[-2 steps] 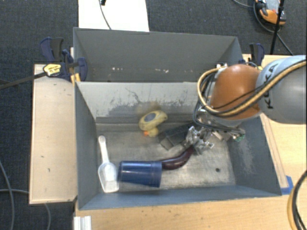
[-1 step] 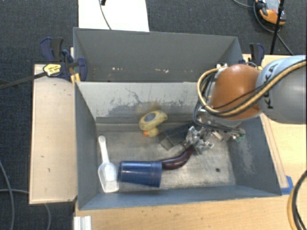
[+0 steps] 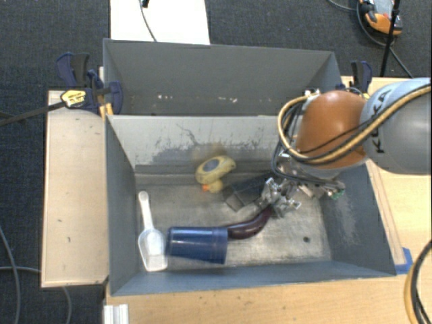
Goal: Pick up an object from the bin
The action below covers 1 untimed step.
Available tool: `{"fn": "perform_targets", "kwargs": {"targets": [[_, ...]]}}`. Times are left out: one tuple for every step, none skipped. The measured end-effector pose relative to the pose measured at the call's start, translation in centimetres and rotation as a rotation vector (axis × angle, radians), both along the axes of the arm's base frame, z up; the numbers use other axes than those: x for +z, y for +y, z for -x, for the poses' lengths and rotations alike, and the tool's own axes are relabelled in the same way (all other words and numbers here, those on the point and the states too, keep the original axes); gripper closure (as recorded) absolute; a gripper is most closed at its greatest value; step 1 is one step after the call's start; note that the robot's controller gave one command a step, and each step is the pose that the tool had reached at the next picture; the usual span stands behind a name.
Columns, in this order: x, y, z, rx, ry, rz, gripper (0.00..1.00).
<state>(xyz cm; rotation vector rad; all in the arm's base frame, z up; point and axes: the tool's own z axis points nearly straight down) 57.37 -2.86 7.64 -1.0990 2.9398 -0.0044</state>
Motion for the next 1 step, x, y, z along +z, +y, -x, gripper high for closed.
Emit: {"fn": "perform_targets", "kwargs": {"targets": [[16.06,0.37,-1.66,0.027,-0.003,-0.002,1.0]]}}
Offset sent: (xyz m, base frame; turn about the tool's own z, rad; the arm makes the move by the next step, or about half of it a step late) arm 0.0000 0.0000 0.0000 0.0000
